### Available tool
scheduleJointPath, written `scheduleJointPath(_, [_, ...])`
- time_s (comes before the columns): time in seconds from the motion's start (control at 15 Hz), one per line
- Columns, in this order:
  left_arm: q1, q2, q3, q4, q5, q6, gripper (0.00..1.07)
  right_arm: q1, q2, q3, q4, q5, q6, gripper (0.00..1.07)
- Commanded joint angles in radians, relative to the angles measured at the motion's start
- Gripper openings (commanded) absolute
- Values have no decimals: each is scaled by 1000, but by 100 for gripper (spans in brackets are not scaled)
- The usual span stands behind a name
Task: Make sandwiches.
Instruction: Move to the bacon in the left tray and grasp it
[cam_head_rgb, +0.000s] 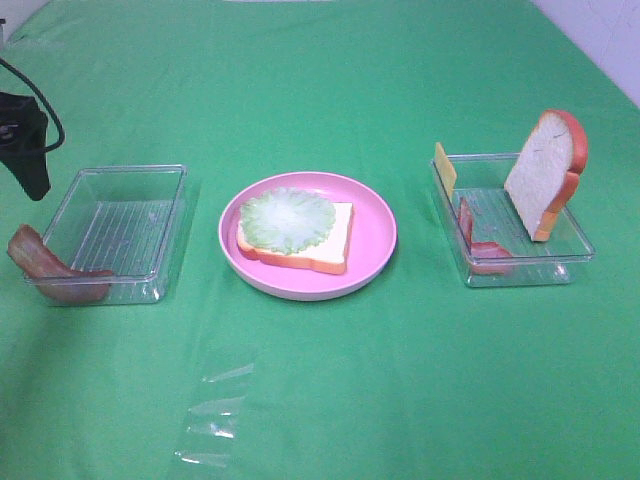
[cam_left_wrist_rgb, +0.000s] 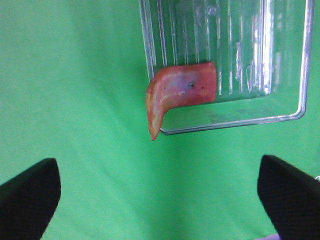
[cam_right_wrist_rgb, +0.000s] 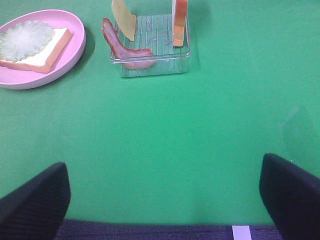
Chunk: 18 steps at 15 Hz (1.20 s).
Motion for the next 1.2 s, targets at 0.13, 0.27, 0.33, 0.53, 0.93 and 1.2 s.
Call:
scheduleJointPath(0.13, [-2, 39, 22, -7, 37, 1, 102, -6, -26, 1, -3, -7, -7, 98])
scheduleJointPath(0.27, [-2, 76, 45, -6, 32, -12, 101, -6, -26, 1, -3, -7, -7, 98])
scheduleJointPath(0.33, [-2, 93, 53, -6, 25, -12, 100, -6, -26, 1, -3, -7, -7, 98])
scheduleJointPath(0.53, [-2, 143, 54, -7, -74, -23, 99, -6, -26, 1, -3, -7, -7, 98])
scheduleJointPath(0.93, [-2, 186, 54, -7, -92, -23, 90, -6, -26, 1, -3, -7, -7, 98])
scheduleJointPath(1.2, [-2, 189, 54, -7, -91, -28, 53, -6, -26, 1, -3, -7, -7, 98])
